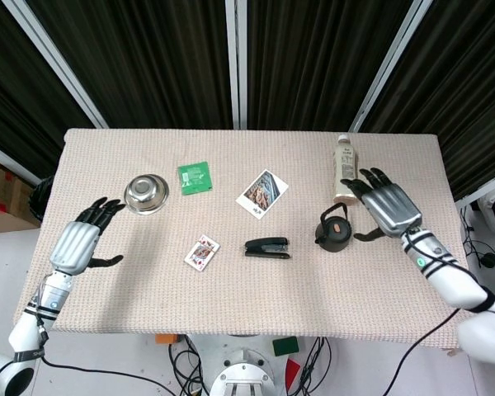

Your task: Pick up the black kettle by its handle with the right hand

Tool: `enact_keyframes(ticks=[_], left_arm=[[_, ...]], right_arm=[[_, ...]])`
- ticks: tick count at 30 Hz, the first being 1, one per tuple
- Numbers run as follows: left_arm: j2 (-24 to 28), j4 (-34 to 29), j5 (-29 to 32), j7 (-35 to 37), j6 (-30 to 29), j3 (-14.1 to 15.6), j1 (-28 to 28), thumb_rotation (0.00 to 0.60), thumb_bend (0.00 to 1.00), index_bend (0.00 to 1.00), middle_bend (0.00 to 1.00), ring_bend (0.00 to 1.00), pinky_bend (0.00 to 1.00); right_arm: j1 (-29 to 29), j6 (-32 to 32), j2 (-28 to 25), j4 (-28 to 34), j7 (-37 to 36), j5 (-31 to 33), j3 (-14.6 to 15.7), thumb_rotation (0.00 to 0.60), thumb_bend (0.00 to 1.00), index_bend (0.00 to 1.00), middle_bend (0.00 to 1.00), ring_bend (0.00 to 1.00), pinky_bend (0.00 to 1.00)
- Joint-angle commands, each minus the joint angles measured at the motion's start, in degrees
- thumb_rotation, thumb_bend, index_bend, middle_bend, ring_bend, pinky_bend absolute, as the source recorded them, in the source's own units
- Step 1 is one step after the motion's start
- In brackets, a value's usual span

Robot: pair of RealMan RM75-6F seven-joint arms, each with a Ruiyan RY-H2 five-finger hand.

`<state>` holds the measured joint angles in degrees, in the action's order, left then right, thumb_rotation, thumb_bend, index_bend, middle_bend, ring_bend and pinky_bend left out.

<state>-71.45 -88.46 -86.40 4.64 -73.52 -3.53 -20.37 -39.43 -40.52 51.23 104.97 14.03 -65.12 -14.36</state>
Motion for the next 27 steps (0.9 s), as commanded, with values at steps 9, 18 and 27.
enact_keyframes(ticks=[9, 18, 27], left_arm=[[0.3, 1.4, 1.6, 2.8, 0.3, -0.1, 0.7, 0.6, 0.06, 0.12, 0.1, 0.05, 0.2], [-0.3, 3.4, 1.7, 5.2, 0.9, -0.3, 0.3, 0.6, 0.06, 0.12, 0.1, 0.05, 0.2], [-0.3, 3.8, 1.7, 5.9, 0.8, -0.2, 0.4, 0.6, 0.06, 0.12, 0.1, 0.05, 0.2]], right_arm=[[-20.3, 15.2, 4.0, -10.8, 9.6, 21.3, 6.4, 0.509, 0.0, 0.14, 0.24, 0.14, 0.01], [-24.8, 15.8, 8.1, -14.9, 8.3, 26.0, 11.6, 0.488, 0.0, 0.35, 0.34, 0.24, 0.07], [-25.9, 16.8, 10.7, -17.8, 5.2, 24.3, 13.9, 0.487, 0.0, 0.37, 0.36, 0.25, 0.04]])
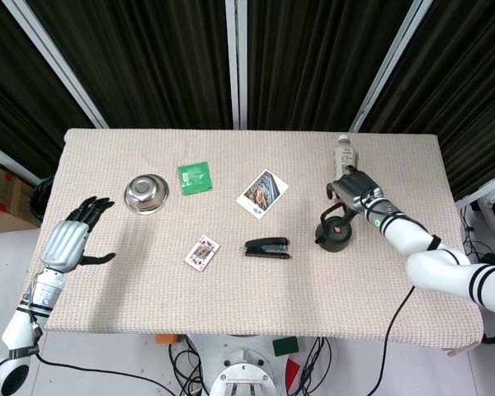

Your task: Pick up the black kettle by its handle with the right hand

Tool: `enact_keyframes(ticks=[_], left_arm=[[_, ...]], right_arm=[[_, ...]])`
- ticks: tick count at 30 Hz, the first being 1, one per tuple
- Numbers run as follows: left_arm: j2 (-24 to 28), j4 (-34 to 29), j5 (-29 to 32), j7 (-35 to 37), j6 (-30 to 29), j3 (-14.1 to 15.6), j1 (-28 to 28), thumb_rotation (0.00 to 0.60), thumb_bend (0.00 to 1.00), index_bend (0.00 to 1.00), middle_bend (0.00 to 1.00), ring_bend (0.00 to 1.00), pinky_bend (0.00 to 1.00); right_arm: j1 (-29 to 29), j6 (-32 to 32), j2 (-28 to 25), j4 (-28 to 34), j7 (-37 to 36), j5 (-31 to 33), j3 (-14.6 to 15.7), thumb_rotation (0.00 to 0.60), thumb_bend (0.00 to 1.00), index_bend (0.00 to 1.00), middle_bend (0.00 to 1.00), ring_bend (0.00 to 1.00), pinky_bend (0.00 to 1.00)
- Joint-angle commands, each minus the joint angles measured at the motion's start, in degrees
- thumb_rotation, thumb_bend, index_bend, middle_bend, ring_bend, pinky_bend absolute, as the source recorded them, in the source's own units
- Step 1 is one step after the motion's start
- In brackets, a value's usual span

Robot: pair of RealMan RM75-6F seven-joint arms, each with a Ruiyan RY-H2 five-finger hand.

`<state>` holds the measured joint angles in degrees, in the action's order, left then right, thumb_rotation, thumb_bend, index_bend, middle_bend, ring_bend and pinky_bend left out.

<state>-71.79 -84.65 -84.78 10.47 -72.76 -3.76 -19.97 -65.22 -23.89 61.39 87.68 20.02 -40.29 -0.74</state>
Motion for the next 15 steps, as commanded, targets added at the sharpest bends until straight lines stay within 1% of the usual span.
enact_keyframes(ticks=[1, 4, 7, 10, 15], left_arm=[[0.0, 0.1, 0.1, 0.0, 0.0, 0.0, 0.0, 0.6, 0.06, 0.12, 0.1, 0.05, 0.2], [0.1, 0.1, 0.2, 0.0, 0.1, 0.0, 0.1, 0.6, 0.06, 0.12, 0.1, 0.05, 0.2], [0.2, 0.2, 0.5, -0.2, 0.4, 0.0, 0.1, 0.6, 0.06, 0.12, 0.1, 0.05, 0.2], [0.1, 0.2, 0.7, -0.1, 0.5, -0.1, 0.1, 0.6, 0.06, 0.12, 0.1, 0.05, 0.2], [0.1, 0.3, 0.7, -0.1, 0.4, 0.0, 0.2, 0.6, 0.06, 0.12, 0.1, 0.05, 0.2]], right_arm=[[-0.1, 0.4, 0.7, -0.7, -1.2, -0.8, 0.3, 0.488, 0.0, 0.38, 0.36, 0.25, 0.05], [0.0, 1.2, 1.3, -1.2, -3.0, -1.6, 0.4, 0.485, 0.0, 0.38, 0.36, 0.25, 0.08], [0.1, 0.9, 2.1, -1.8, -4.1, -3.3, 0.3, 0.484, 0.0, 0.38, 0.36, 0.25, 0.08], [-0.1, 2.0, 2.6, -2.3, -5.6, -3.7, 0.3, 0.483, 0.0, 0.38, 0.36, 0.25, 0.08], [-1.3, 4.3, 2.8, -2.7, -6.8, -4.3, 1.6, 0.481, 0.0, 0.39, 0.37, 0.25, 0.08]])
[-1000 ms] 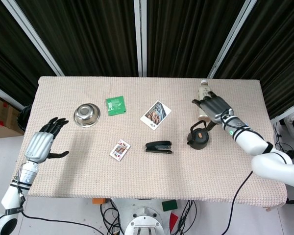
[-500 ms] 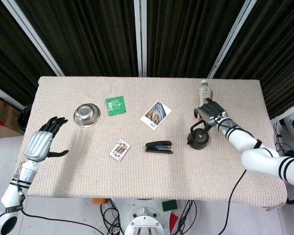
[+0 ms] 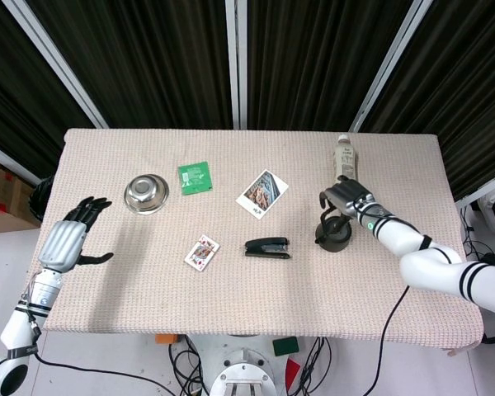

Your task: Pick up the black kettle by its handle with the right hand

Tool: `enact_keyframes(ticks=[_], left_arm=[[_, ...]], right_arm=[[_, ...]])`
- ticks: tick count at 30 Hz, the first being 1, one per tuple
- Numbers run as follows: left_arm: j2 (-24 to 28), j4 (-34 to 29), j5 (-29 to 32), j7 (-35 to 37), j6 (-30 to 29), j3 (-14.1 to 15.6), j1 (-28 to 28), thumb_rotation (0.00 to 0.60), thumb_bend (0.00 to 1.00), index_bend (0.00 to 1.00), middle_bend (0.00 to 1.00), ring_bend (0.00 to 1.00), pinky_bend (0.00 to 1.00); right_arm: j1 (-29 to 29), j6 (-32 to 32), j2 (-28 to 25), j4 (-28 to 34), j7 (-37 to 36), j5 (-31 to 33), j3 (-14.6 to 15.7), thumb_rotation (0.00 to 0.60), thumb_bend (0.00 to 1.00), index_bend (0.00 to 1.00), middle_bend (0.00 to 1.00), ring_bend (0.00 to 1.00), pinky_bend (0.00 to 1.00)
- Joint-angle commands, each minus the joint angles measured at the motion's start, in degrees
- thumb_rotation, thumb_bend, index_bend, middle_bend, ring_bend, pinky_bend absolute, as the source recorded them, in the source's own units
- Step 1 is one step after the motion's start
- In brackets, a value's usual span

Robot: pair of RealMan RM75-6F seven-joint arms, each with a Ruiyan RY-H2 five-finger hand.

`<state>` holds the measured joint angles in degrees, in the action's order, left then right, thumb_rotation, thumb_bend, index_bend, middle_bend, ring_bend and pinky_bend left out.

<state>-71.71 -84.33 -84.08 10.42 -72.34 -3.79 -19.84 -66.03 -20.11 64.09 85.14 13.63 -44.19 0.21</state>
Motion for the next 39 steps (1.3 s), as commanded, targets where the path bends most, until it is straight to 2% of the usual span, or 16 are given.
enact_keyframes(ticks=[1, 25, 34, 39], left_arm=[[0.1, 0.0, 0.0, 0.0, 0.0, 0.0, 0.0, 0.6, 0.06, 0.12, 0.1, 0.05, 0.2], [0.3, 0.3, 0.2, 1.1, 0.9, 0.3, 0.0, 0.6, 0.06, 0.12, 0.1, 0.05, 0.22], [0.2, 0.5, 0.2, 1.3, 1.3, 0.3, -0.2, 0.6, 0.06, 0.12, 0.1, 0.05, 0.22], [0.2, 0.6, 0.2, 1.5, 1.2, 0.3, -0.1, 0.6, 0.06, 0.12, 0.1, 0.05, 0.23]], right_arm=[[-0.7, 0.6, 0.1, -0.1, -0.6, -0.6, 0.8, 0.481, 0.0, 0.39, 0.37, 0.25, 0.08], [-3.5, 1.4, 0.0, 0.8, -4.9, -1.8, 5.0, 0.48, 0.0, 0.45, 0.42, 0.32, 0.11], [-4.1, 1.1, 0.4, 0.6, -6.2, -2.2, 5.8, 0.481, 0.0, 0.45, 0.43, 0.32, 0.23], [-4.1, 1.9, 0.6, 0.5, -7.6, -2.3, 5.6, 0.48, 0.0, 0.45, 0.43, 0.33, 0.26]])
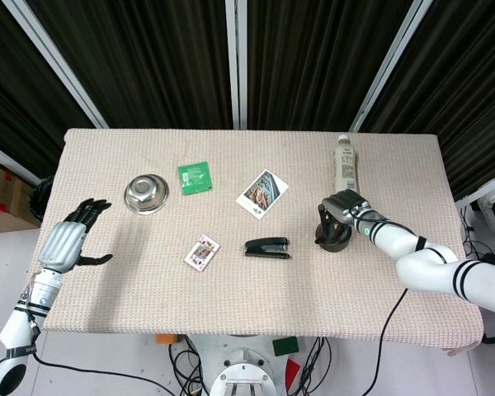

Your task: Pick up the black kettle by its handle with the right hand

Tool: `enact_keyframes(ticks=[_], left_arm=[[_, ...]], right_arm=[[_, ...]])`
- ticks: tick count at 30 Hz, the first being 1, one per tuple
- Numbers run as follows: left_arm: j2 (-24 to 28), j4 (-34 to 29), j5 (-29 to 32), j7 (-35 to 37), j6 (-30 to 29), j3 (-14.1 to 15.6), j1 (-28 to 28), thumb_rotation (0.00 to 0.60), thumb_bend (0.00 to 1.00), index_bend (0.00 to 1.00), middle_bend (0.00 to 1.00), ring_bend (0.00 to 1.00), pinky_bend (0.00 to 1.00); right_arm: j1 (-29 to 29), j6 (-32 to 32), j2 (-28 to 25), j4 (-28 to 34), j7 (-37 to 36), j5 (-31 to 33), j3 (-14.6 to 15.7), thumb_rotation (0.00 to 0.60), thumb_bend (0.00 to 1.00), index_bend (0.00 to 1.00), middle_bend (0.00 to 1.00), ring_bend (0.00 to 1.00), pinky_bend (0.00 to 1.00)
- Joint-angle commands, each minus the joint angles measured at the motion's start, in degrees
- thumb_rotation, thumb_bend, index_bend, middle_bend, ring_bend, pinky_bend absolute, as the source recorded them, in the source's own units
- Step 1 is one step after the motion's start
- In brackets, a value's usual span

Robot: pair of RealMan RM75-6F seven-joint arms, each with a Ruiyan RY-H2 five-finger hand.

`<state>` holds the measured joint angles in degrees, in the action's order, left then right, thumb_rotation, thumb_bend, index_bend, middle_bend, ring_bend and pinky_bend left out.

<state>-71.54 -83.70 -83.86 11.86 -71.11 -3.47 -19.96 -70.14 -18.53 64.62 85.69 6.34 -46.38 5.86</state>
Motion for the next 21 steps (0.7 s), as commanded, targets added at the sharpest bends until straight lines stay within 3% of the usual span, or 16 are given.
enact_keyframes(ticks=[1, 4, 10, 21], left_arm=[[0.0, 0.0, 0.0, 0.0, 0.0, 0.0, 0.0, 0.6, 0.06, 0.12, 0.1, 0.05, 0.23], [0.1, 0.1, 0.0, 0.2, -0.1, 0.0, 0.1, 0.6, 0.06, 0.12, 0.1, 0.05, 0.23], [0.0, 0.2, 0.0, 0.4, 0.1, 0.1, 0.1, 0.6, 0.06, 0.12, 0.09, 0.05, 0.23], [0.2, 0.2, 0.0, 0.4, 0.4, 0.2, 0.0, 0.6, 0.06, 0.12, 0.09, 0.05, 0.24]], right_arm=[[-0.1, 0.4, 0.0, -0.1, -0.5, -0.3, -0.1, 0.479, 0.0, 0.45, 0.43, 0.33, 0.26], [0.0, 0.3, -0.1, 0.1, -1.2, -0.7, -0.3, 0.48, 0.0, 0.46, 0.43, 0.36, 0.27], [0.5, -0.3, -0.2, 0.4, -2.2, -2.0, -0.8, 0.479, 0.02, 0.48, 0.45, 0.49, 0.18], [0.2, 0.1, -0.7, 0.9, -1.8, -3.5, 0.4, 0.478, 0.03, 0.55, 0.51, 0.51, 0.16]])
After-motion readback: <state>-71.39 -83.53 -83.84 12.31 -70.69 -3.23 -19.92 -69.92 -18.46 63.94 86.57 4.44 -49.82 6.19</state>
